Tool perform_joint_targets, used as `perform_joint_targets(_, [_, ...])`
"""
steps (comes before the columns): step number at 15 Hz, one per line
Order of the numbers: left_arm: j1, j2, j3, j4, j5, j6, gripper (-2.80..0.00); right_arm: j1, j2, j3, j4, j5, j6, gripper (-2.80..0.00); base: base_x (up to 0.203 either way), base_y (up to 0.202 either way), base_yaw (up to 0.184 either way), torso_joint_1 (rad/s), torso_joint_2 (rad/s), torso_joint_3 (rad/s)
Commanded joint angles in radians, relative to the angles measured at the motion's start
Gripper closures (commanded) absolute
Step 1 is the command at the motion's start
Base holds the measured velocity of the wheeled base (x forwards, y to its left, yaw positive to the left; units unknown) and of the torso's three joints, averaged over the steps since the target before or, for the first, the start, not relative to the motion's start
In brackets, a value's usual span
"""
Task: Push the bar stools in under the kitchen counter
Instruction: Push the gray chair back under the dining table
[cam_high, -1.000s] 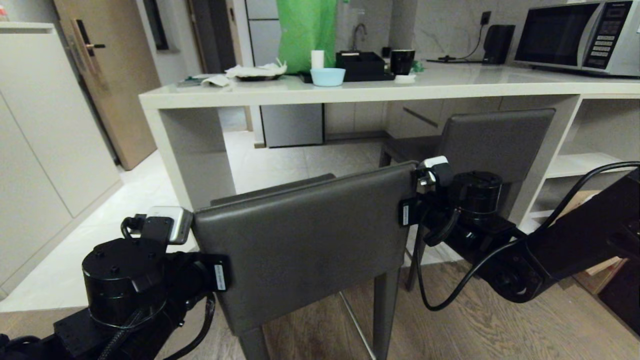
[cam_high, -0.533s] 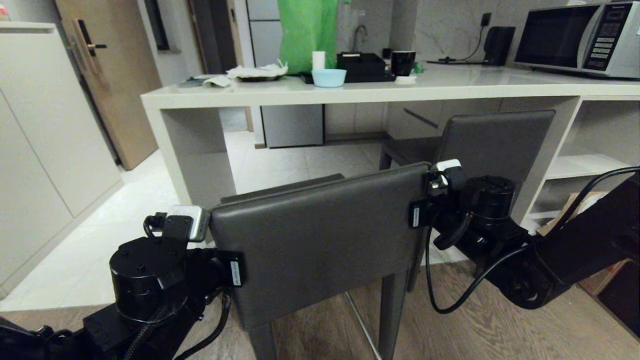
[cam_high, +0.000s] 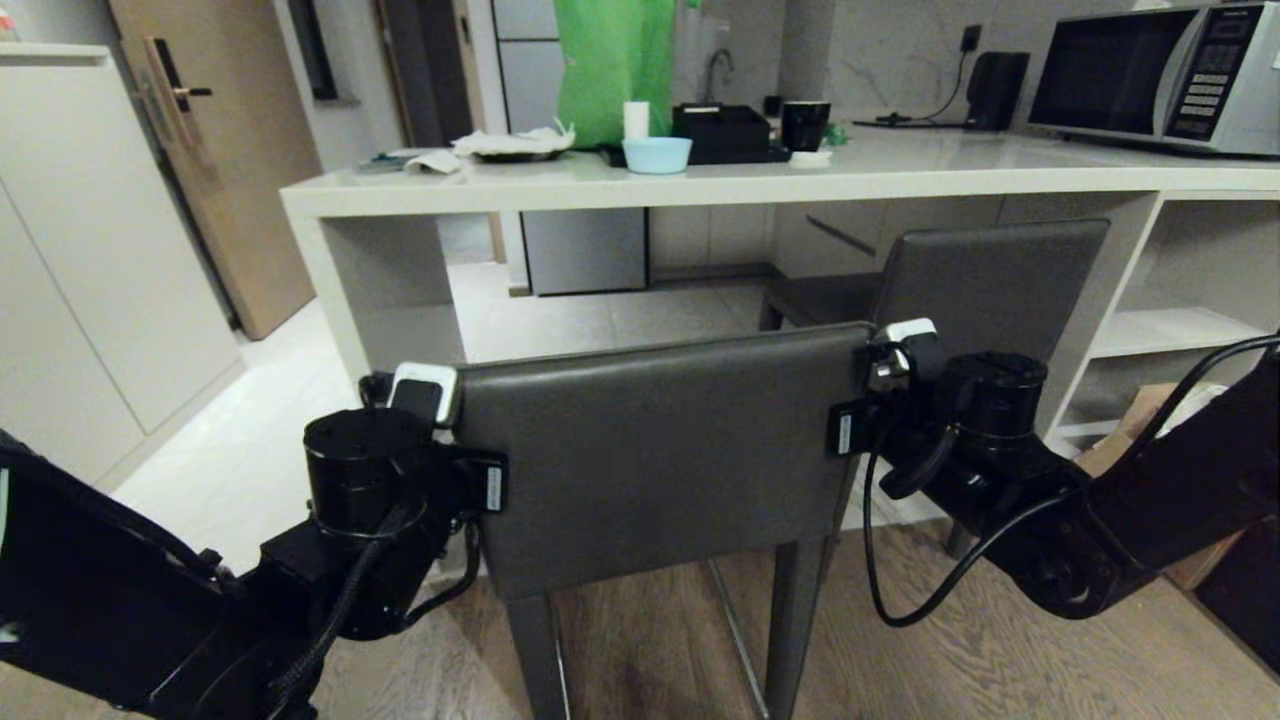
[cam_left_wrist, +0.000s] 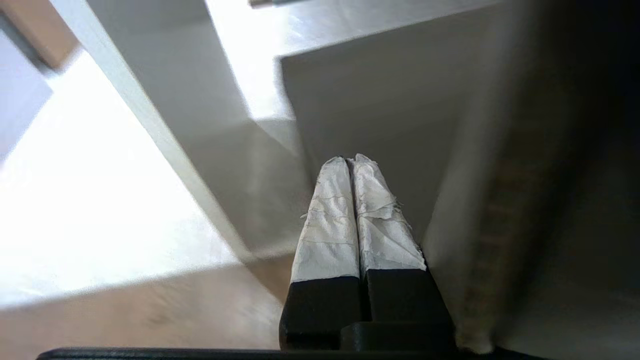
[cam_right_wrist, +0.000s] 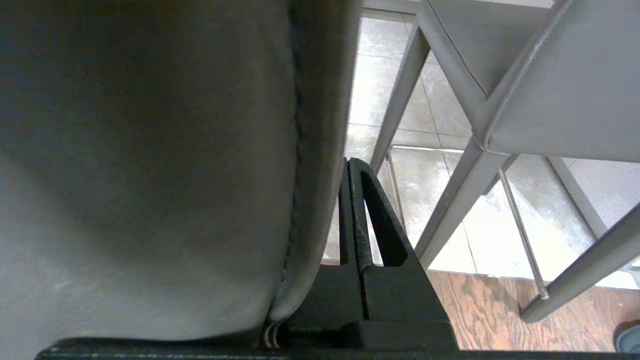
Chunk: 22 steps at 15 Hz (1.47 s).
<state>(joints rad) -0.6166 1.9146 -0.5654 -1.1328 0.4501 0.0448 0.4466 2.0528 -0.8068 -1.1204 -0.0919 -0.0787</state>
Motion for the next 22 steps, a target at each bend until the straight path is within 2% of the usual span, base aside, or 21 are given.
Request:
perform_joint_targets(1, [0.013,0.054,-0.041,-0.011,-0.004,0.014,0.0,0.113,0.0,-0.002,-0.006,0.001,-0.001,0.0,0.0,0.0,0.0,0.0,0.0,0.0])
perform_joint_targets(6, [0.088,0.14,-0.05,-0.036,-0.017,0.017,0.0,0.115,-0.006,0.001,-0.006,0.001,-0.001,0.0,0.0,0.0,0.0,0.0,0.0,0.0])
perform_joint_targets(8, [0.137,0.172,-0.051,-0.085,-0.076,0.031,0.0,0.118,-0.006,0.0,-0.006,0.001,-0.001,0.0,0.0,0.0,0.0,0.0,0.0,0.0])
perform_joint_targets(10, [0.158,0.207,-0.051,-0.139,-0.111,0.077,0.0,0.121,-0.004,-0.002,-0.006,0.001,-0.001,0.0,0.0,0.0,0.0,0.0,0.0,0.0])
perform_joint_targets(13, [0.164,0.203,-0.039,-0.163,-0.111,0.086,0.0,0.121,0.013,-0.026,-0.004,0.005,-0.002,0.0,0.0,0.0,0.0,0.0,0.0,0.0])
perform_joint_targets(16, [0.21,0.196,-0.027,-0.163,-0.113,0.087,0.0,0.121,0.052,-0.103,0.01,0.006,-0.01,0.0,0.0,0.0,0.0,0.0,0.0,0.0])
perform_joint_targets(19, [0.224,0.186,0.025,-0.178,-0.111,0.08,0.0,0.127,0.086,-0.191,0.062,0.006,-0.013,0.0,0.0,0.0,0.0,0.0,0.0,0.0])
perform_joint_targets(22, [0.245,0.212,-0.021,-0.214,-0.115,0.098,0.0,0.135,0.101,-0.207,0.068,0.003,-0.012,0.0,0.0,0.0,0.0,0.0,0.0,0.0])
